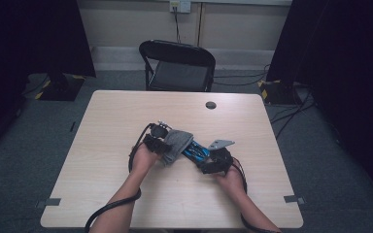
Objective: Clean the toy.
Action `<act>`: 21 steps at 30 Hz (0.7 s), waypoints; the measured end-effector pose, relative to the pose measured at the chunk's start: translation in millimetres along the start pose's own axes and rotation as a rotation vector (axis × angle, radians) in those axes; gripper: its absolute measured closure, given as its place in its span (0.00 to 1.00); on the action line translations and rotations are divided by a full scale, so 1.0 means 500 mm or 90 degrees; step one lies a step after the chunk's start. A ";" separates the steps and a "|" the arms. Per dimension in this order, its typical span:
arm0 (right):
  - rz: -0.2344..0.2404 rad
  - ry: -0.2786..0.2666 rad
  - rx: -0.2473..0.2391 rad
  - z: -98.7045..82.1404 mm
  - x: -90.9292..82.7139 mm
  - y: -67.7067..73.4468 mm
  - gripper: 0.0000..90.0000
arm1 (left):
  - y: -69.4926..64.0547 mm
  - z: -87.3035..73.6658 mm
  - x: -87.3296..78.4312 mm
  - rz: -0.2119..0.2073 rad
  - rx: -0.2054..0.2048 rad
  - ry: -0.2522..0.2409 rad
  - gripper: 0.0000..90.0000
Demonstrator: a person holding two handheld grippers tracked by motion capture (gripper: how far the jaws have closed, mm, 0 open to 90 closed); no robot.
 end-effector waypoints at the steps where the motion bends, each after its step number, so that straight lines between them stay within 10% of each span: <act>1: 0.000 0.000 0.000 0.000 0.000 0.000 0.24 | 0.004 -0.002 0.000 0.002 -0.007 -0.002 0.85; 12: 0.000 0.000 0.001 0.000 0.000 0.000 0.24 | 0.042 -0.023 -0.014 0.040 -0.026 0.006 0.85; 21: 0.000 0.000 0.000 0.000 0.000 0.000 0.24 | 0.027 -0.023 -0.054 0.006 -0.019 -0.045 0.85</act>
Point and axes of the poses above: each handheld gripper's, and its own axes: x roughly forward along the jaws, z roughly out of its top, y roughly to its left, the point moved 1 cm from there along x, roughly forward along the jaws, and after that the axes turned 2 degrees about -y, right-handed, at the moved point
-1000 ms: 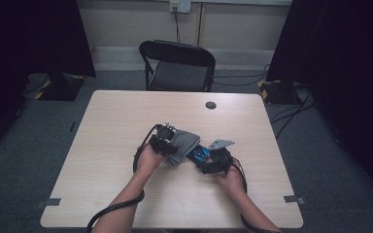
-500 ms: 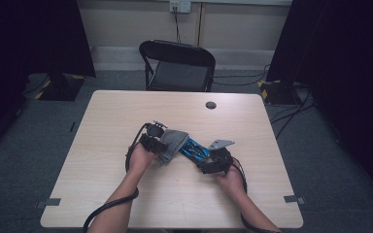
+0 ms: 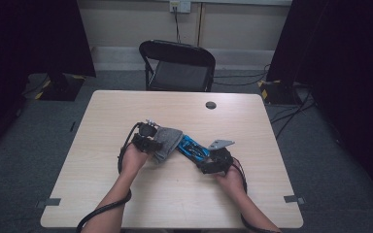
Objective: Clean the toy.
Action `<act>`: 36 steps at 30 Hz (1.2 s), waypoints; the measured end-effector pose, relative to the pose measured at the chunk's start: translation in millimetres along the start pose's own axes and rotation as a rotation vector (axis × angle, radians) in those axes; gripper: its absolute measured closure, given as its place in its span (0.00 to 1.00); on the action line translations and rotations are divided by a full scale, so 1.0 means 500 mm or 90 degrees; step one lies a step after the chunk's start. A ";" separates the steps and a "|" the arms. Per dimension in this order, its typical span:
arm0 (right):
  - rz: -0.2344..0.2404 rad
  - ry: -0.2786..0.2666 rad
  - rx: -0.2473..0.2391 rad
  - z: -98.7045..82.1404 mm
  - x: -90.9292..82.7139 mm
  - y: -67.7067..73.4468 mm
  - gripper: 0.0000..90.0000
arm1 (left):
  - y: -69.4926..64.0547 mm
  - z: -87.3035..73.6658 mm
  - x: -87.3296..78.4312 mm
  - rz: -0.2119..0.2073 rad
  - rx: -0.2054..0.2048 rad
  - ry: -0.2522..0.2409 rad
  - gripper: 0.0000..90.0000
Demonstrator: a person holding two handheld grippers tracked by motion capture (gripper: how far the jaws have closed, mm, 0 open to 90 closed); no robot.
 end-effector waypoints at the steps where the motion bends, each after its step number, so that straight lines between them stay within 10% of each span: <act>1: 0.000 0.000 0.000 0.000 0.000 0.000 0.24 | -0.010 0.001 -0.005 -0.007 0.004 -0.008 0.85; 24: -0.001 -0.001 0.001 0.000 0.000 0.000 0.24 | -0.183 0.010 0.010 -0.099 0.129 -0.026 0.85; 36: -0.001 -0.001 0.000 0.000 0.000 0.000 0.24 | -0.205 0.012 0.039 -0.108 0.149 0.000 0.85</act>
Point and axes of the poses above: each handheld gripper's, and its own axes: x roughly forward along the jaws, z roughly out of its top, y roughly to its left, the point moved 1 cm from there along x, roughly forward along the jaws, and after that the axes turned 2 degrees about -y, right-handed, at the moved point
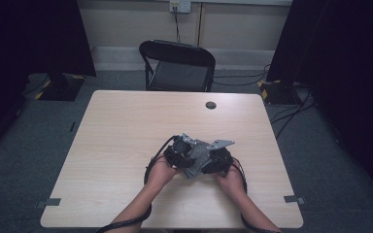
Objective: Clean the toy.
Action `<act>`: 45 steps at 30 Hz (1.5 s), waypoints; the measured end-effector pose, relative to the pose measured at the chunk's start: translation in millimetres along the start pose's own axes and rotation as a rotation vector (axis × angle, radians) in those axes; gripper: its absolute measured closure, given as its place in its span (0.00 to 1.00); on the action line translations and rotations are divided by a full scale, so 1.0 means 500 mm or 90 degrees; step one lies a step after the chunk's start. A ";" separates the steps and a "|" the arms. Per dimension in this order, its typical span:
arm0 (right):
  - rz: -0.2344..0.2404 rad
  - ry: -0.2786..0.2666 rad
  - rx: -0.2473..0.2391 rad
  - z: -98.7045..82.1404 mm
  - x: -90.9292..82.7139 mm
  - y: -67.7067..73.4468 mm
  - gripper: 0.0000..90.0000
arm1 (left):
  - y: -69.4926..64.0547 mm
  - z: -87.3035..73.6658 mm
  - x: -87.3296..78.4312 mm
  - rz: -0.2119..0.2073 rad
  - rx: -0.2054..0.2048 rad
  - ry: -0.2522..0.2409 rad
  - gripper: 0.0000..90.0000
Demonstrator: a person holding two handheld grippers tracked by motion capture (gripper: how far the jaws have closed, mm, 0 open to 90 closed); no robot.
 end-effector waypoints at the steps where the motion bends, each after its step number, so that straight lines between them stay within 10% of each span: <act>1: 0.000 0.000 0.000 0.000 0.000 0.000 0.24 | 0.000 0.000 0.002 0.000 -0.003 -0.002 0.85; 18: 0.000 0.000 0.000 0.000 0.000 0.000 0.24 | 0.008 0.008 0.008 0.019 0.011 0.020 0.85; 45: 0.005 -0.002 -0.003 0.000 -0.001 0.001 0.27 | 0.079 0.006 -0.002 0.065 -0.038 0.024 0.85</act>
Point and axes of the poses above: each handheld gripper's, and its own axes: x roughly forward along the jaws, z roughly out of its top, y roughly to its left, the point moved 1 cm from there along x, roughly forward along the jaws, and after that the axes turned 2 degrees about -y, right-handed, at the moved point
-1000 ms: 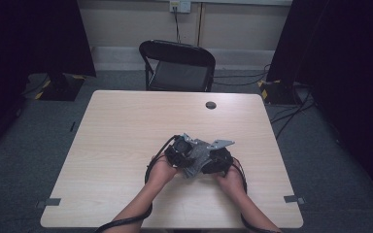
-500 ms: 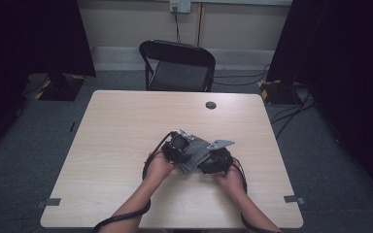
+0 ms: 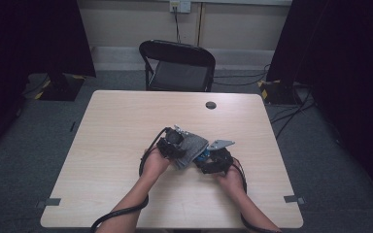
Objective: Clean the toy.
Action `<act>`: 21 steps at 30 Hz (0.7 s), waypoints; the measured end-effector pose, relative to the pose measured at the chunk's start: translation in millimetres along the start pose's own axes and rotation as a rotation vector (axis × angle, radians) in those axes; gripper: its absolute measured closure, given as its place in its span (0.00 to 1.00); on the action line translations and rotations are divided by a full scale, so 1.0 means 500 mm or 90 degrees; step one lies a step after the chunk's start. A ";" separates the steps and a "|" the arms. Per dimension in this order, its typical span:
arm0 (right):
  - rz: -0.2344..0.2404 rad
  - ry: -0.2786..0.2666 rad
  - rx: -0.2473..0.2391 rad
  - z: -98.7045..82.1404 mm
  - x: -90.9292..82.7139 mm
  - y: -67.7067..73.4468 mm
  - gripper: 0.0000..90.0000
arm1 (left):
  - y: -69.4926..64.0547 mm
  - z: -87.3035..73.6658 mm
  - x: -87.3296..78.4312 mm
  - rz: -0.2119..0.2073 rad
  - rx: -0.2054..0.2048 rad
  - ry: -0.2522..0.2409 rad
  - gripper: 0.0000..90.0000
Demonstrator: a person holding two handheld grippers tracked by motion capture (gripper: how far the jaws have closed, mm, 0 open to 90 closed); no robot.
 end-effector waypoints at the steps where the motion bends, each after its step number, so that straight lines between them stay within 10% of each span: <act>1: 0.000 0.000 0.000 0.000 0.000 0.000 0.27 | 0.002 0.000 0.000 0.002 -0.004 0.000 0.85; 21: 0.000 0.000 0.000 0.000 0.000 0.000 0.27 | 0.049 0.001 0.005 0.024 -0.039 0.011 0.85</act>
Point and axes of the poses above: each handheld gripper's, and its own axes: x roughly forward along the jaws, z roughly out of its top, y roughly to its left, the point moved 1 cm from there along x, roughly forward along the jaws, and after that the axes turned 2 degrees about -y, right-handed, at the moved point
